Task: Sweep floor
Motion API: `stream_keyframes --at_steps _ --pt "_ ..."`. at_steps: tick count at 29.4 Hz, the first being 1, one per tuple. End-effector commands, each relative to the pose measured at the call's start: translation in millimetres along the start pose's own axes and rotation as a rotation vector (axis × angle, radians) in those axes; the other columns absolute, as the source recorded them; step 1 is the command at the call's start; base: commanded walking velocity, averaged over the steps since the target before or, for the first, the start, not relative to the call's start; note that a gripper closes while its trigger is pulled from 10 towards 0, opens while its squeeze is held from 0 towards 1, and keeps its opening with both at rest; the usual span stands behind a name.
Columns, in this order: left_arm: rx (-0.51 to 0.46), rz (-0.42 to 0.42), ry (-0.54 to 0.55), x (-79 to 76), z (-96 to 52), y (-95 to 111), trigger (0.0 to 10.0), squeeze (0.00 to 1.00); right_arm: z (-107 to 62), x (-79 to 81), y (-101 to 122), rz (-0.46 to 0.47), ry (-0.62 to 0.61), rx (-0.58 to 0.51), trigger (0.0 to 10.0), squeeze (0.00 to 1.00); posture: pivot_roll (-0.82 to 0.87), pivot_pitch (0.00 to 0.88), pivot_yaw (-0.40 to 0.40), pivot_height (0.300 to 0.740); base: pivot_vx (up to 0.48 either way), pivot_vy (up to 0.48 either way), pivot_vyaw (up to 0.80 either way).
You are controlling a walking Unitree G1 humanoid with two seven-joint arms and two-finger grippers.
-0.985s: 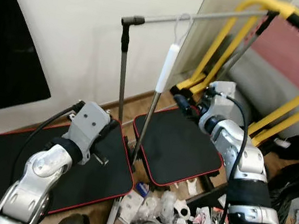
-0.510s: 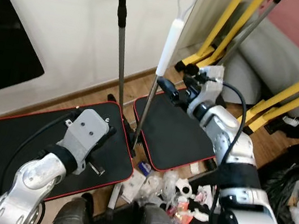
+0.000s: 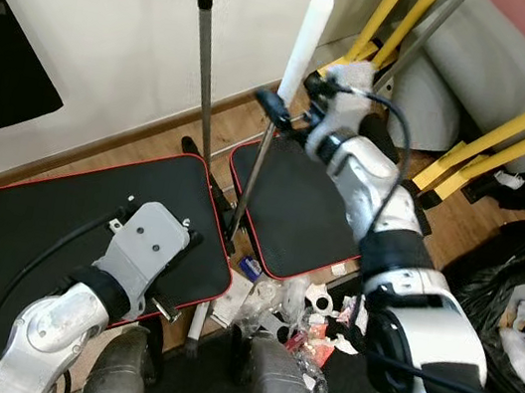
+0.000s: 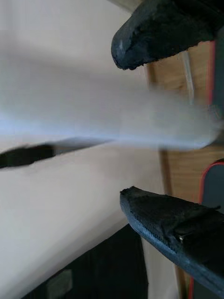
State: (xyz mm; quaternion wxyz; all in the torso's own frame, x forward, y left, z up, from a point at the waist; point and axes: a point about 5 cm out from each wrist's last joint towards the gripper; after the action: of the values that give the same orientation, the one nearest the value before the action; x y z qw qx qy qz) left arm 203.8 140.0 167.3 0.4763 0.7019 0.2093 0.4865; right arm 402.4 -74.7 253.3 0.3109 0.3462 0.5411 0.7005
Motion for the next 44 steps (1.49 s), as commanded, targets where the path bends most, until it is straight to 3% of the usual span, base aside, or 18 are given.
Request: stream_keyframes --at_steps 1,7,12,13,14,29,44 --pt "0.010 -0.021 -0.066 -8.2 -3.7 -2 10.0 0.00 -3.2 -4.1 -12 0.001 -0.027 0.034 10.0 0.00 -0.08 0.432 -0.162 0.740 0.000 0.000 0.00" --pt "0.014 -0.030 -0.067 -10.0 -5.8 0 10.0 0.00 -1.8 -10.0 -20 0.022 -0.107 0.049 10.0 0.00 -0.08 0.428 -0.170 0.740 0.000 0.000 0.00" --pt "0.014 -0.040 -0.066 -11.2 -7.2 0 10.0 0.00 2.5 -5.3 -20 0.064 -0.119 0.017 10.0 0.00 -0.07 0.424 -0.168 0.740 0.000 0.000 0.00" --pt "0.014 -0.041 -0.067 -11.5 -7.5 1 10.0 0.00 4.4 -2.8 -21 0.075 -0.123 0.011 6.3 0.00 -0.07 0.424 -0.168 0.740 0.000 0.000 0.00" --pt "0.015 -0.042 -0.069 -11.7 -7.8 1 10.0 0.00 5.9 -0.5 -22 0.080 -0.128 0.012 0.0 0.00 -0.07 0.418 -0.166 0.740 0.000 0.000 0.00" --pt "0.015 -0.050 -0.069 -11.5 -5.4 1 10.0 0.00 4.9 -1.5 -27 0.091 -0.150 0.009 0.0 0.00 -0.07 0.417 -0.158 0.740 0.000 0.000 0.00" --pt "0.017 -0.052 -0.070 -10.1 -0.9 -1 10.0 0.00 -4.5 -0.6 -31 0.063 -0.047 0.009 0.0 0.00 -0.07 0.412 -0.161 0.740 0.000 0.000 0.00"
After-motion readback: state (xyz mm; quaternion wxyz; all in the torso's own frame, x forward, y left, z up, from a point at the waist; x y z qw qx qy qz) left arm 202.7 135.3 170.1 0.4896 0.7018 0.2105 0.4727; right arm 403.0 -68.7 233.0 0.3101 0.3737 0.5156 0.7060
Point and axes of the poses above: a point about 5 cm out from each wrist's last joint towards the gripper, its own z axis pointing out of the wrist towards the gripper, its own y axis along the axis of the wrist's last joint, x = y × z, and after that the axes turned 9 degrees about z, right-handed
